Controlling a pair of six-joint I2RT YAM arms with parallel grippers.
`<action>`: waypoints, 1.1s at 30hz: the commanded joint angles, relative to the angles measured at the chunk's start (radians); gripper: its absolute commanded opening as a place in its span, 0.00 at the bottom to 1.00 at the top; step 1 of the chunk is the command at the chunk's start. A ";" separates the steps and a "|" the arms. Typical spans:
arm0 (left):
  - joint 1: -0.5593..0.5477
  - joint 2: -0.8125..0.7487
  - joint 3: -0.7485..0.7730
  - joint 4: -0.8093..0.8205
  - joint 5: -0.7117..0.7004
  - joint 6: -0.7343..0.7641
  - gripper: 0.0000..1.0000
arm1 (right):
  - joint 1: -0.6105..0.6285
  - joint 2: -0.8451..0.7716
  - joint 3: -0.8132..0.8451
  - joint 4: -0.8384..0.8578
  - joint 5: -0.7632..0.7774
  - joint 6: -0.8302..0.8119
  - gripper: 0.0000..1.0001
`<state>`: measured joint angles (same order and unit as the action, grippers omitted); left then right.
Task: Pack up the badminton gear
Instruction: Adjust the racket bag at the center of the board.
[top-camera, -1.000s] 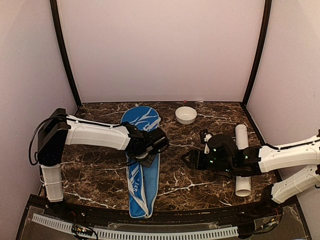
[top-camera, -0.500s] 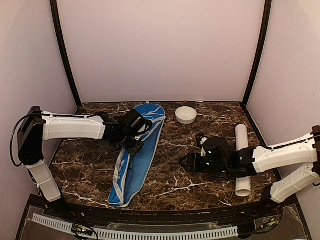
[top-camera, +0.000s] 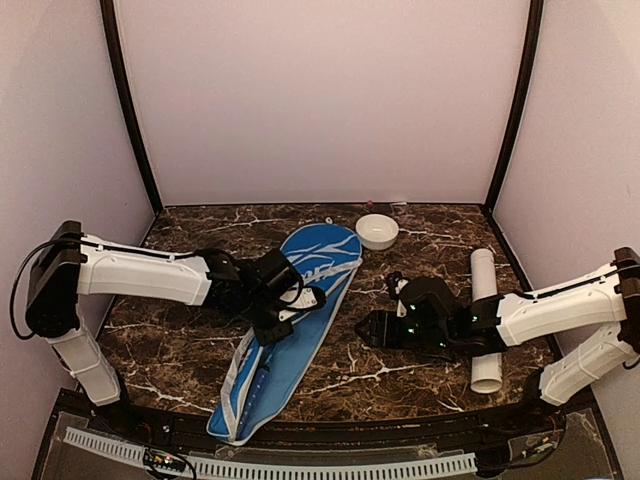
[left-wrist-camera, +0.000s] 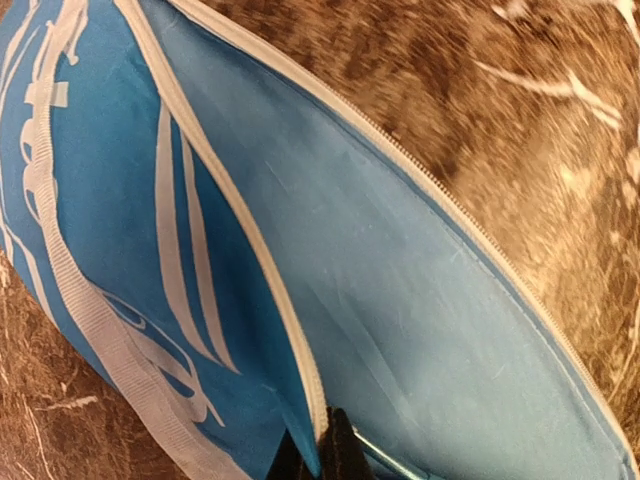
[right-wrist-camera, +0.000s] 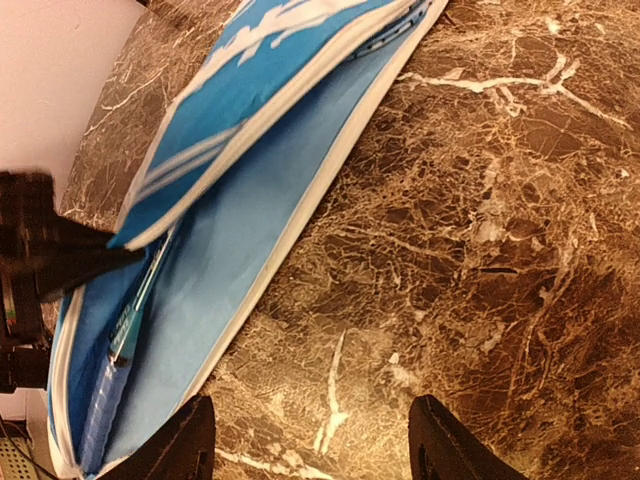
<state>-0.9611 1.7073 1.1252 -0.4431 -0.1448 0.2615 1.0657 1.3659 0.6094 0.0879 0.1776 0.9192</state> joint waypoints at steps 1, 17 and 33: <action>-0.050 -0.089 -0.098 -0.027 -0.037 0.036 0.00 | -0.004 -0.008 0.028 0.039 0.009 0.007 0.66; -0.175 -0.303 -0.272 0.070 -0.241 0.081 0.00 | -0.026 -0.110 0.007 -0.044 0.110 0.018 0.69; -0.270 -0.131 -0.167 0.209 -0.203 0.169 0.00 | -0.360 -0.323 -0.209 -0.033 -0.057 -0.054 0.71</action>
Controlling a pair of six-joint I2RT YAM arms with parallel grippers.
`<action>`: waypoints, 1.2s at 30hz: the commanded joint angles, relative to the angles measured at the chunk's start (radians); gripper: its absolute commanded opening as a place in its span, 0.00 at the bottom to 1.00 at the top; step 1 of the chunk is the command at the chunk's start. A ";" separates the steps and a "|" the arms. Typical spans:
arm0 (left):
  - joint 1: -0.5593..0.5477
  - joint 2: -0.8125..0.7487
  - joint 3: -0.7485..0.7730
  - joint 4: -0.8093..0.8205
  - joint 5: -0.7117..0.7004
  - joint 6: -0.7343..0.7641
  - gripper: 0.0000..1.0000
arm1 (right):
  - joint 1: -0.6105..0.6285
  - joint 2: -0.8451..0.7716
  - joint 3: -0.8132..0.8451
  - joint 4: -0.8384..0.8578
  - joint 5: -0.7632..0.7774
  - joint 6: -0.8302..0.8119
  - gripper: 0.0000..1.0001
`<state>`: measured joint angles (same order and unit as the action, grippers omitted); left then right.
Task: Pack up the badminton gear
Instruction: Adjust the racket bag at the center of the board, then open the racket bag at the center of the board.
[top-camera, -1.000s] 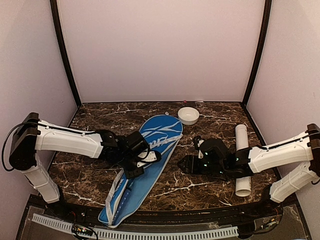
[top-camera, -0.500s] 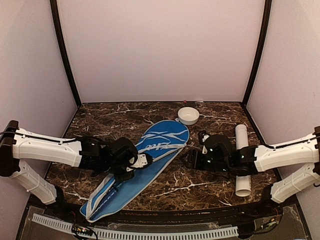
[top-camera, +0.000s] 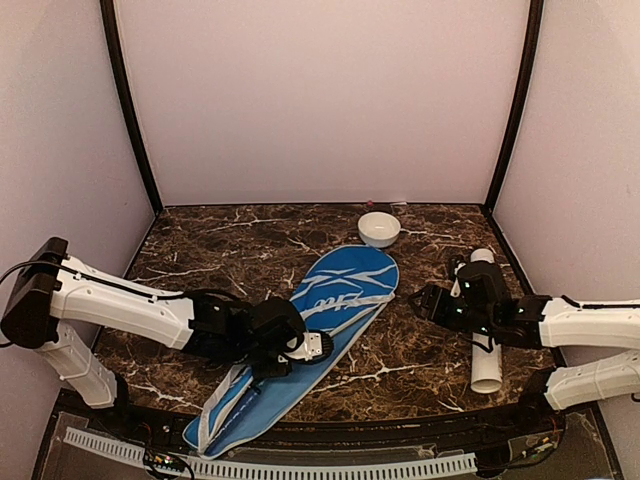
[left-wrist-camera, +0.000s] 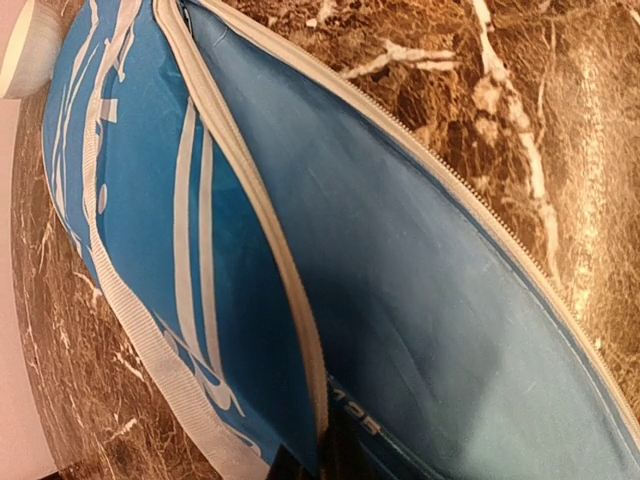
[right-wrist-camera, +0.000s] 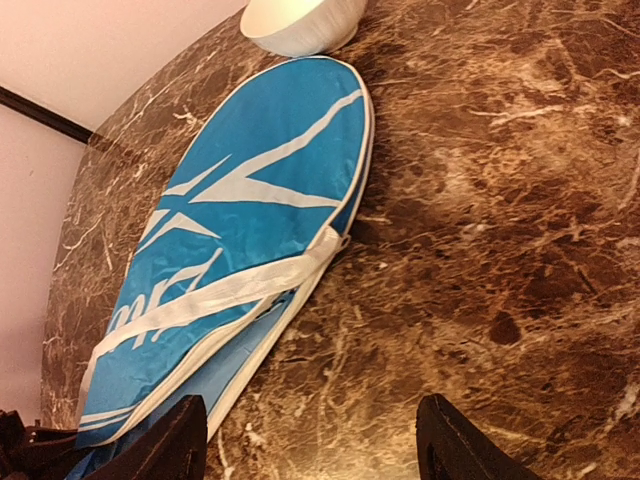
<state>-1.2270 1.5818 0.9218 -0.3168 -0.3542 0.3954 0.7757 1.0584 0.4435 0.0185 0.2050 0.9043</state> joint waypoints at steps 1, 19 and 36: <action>-0.005 -0.007 0.031 0.086 0.003 0.032 0.02 | -0.089 -0.015 -0.051 0.050 -0.111 -0.044 0.71; -0.005 0.249 0.340 0.073 -0.049 -0.182 0.70 | -0.116 0.040 -0.060 0.149 -0.207 -0.033 0.71; 0.010 0.474 0.515 0.122 -0.208 -0.212 0.78 | -0.115 0.004 -0.110 0.193 -0.226 -0.010 0.72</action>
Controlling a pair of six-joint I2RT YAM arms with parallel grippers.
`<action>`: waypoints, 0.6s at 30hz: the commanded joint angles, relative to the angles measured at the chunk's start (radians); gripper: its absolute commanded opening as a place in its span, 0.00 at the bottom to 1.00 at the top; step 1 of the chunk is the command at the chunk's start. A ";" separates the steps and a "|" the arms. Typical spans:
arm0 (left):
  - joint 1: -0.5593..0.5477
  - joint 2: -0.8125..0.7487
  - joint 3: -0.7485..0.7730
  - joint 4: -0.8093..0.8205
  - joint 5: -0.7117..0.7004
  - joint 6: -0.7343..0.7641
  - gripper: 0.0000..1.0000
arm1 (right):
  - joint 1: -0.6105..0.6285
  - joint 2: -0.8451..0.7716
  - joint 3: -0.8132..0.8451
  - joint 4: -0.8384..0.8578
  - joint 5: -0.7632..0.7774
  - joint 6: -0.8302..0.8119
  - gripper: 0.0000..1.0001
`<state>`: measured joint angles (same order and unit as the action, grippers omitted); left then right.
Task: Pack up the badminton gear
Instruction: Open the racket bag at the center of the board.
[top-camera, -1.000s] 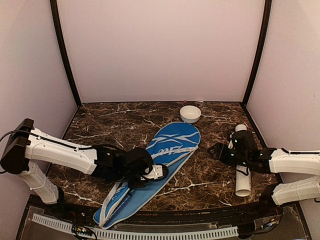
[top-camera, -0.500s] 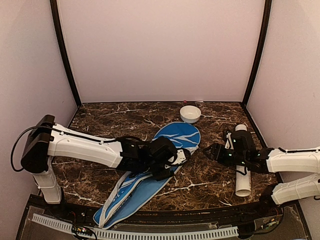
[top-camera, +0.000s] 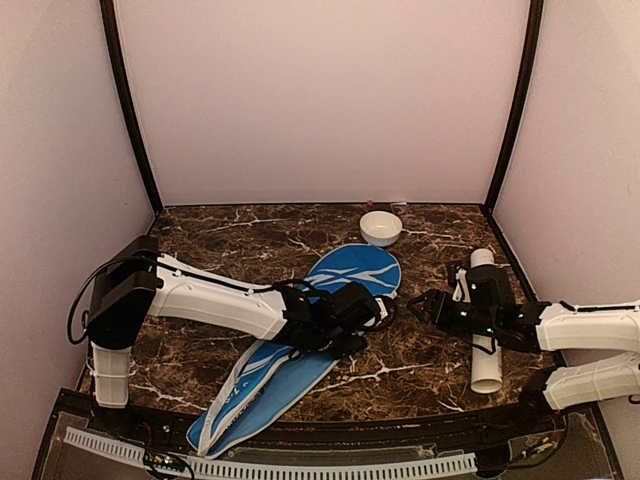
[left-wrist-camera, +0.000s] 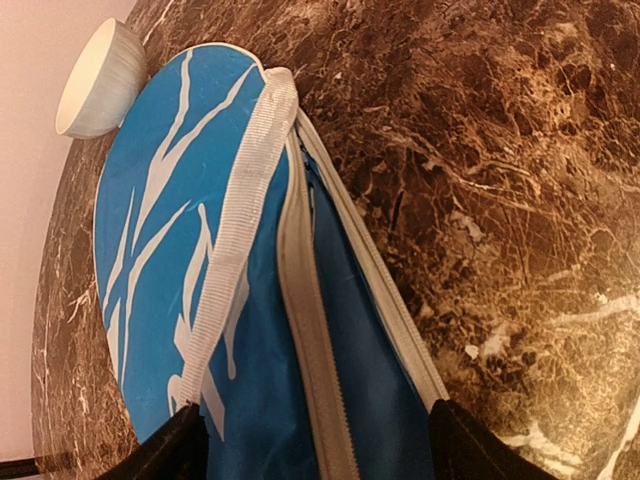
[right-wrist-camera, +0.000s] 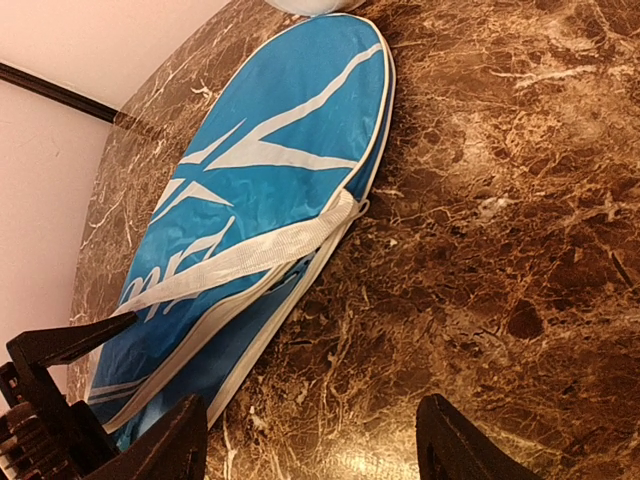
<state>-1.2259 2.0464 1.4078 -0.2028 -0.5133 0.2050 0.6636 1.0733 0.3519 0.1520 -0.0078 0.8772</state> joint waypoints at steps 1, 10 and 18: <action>0.011 0.014 0.031 0.006 -0.056 -0.022 0.78 | -0.004 -0.014 -0.024 0.062 -0.014 0.020 0.72; 0.015 0.018 0.033 -0.010 -0.053 -0.041 0.14 | -0.004 -0.037 -0.035 0.058 -0.010 0.024 0.71; 0.046 -0.099 0.037 -0.055 0.029 -0.070 0.00 | -0.004 -0.097 -0.022 0.057 -0.050 -0.048 0.72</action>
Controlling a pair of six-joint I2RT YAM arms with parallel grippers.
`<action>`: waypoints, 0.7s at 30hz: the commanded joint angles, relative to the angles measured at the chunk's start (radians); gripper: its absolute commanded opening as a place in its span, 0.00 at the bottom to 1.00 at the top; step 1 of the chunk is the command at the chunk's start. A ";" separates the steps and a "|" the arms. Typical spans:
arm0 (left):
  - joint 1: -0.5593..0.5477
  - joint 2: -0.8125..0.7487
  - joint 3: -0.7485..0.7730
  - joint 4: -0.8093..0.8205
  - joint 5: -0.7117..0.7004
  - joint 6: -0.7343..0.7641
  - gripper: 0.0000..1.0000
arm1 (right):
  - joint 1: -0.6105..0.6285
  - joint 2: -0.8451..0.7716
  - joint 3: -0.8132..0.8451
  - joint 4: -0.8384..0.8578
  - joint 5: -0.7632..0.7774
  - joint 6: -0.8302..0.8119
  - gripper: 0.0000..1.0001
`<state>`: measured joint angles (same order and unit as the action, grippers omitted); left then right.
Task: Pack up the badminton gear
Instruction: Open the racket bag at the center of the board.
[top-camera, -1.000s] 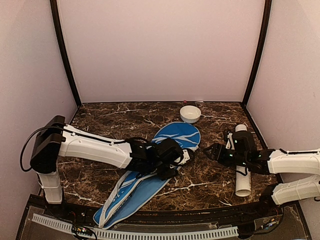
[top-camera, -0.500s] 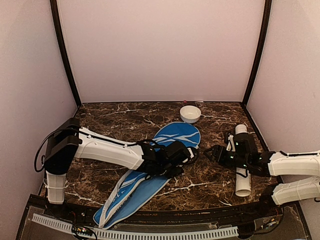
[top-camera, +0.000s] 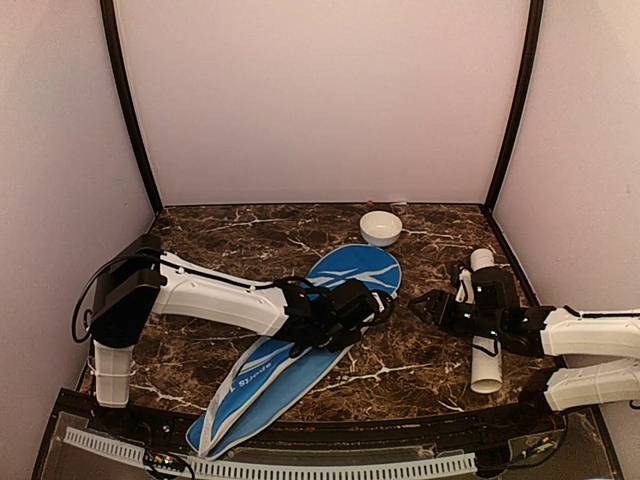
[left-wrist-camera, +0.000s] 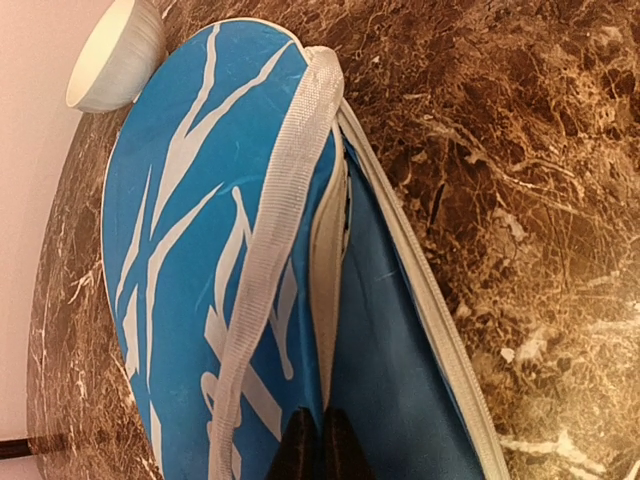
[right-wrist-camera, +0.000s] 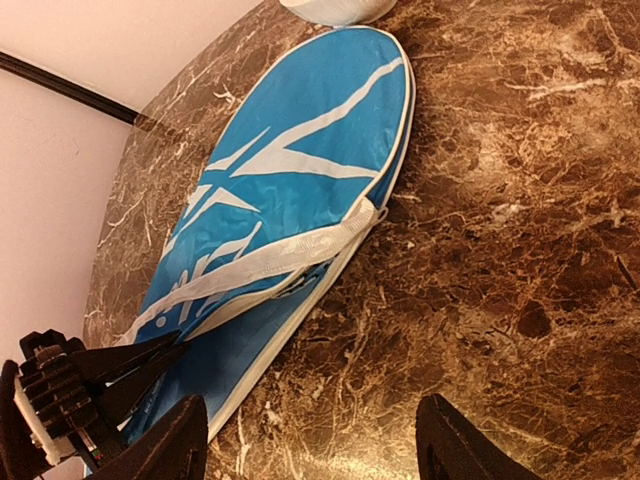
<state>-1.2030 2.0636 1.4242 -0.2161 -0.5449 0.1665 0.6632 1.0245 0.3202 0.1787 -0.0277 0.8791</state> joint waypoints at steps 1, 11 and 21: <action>0.033 -0.144 0.015 -0.045 0.086 -0.040 0.00 | -0.004 -0.063 0.010 0.034 -0.041 -0.063 0.72; 0.165 -0.330 -0.002 -0.149 0.426 -0.082 0.00 | -0.004 -0.173 0.035 0.017 -0.116 -0.150 0.73; 0.273 -0.458 -0.161 -0.059 0.839 -0.101 0.00 | -0.002 -0.179 -0.062 0.244 -0.260 -0.108 0.74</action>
<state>-0.9508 1.6905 1.3228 -0.3435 0.0891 0.0853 0.6632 0.8371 0.3141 0.2409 -0.1780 0.7551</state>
